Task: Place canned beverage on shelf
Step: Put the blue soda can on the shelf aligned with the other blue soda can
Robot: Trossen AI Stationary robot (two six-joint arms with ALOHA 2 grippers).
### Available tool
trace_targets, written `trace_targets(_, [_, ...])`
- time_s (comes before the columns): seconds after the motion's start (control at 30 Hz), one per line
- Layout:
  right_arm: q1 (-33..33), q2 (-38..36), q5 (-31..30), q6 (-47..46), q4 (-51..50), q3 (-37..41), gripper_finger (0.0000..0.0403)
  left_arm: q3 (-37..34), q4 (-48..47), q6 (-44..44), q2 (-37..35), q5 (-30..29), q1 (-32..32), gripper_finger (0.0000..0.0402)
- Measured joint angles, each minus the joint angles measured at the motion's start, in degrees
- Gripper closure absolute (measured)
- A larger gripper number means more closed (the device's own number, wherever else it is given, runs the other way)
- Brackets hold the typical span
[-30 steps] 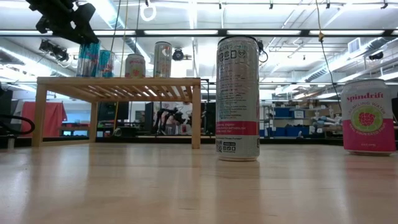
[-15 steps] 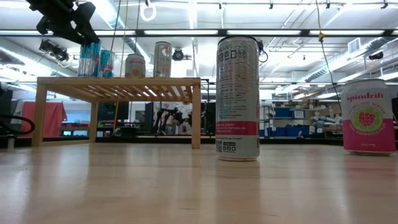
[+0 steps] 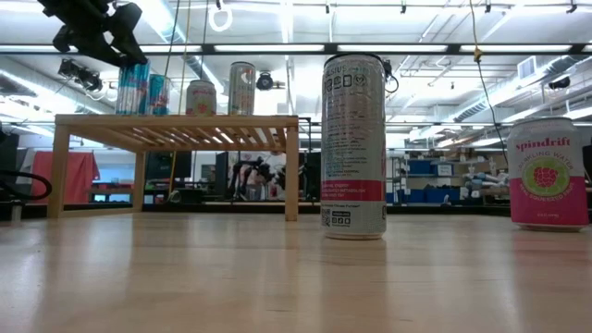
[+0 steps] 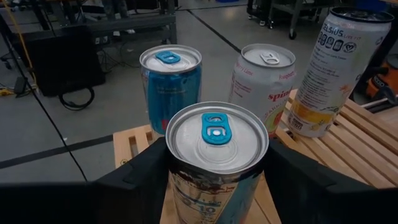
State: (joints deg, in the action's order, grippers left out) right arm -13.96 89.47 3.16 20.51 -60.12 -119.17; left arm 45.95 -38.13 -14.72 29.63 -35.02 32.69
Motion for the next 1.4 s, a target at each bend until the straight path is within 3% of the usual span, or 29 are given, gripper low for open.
trace_targets(0.97, [-0.01, 0.0, -0.02, -0.87, -0.01, 0.0, 0.0119, 0.07, 0.2, -0.7, 1.07, 0.04, -0.02, 0.0119])
trace_targets(1.4, [0.0, 0.0, -0.02, -0.87, 0.0, 0.0, 0.0119, 1.33, 2.0, 0.27, 1.01, 0.02, -0.03, 0.0118])
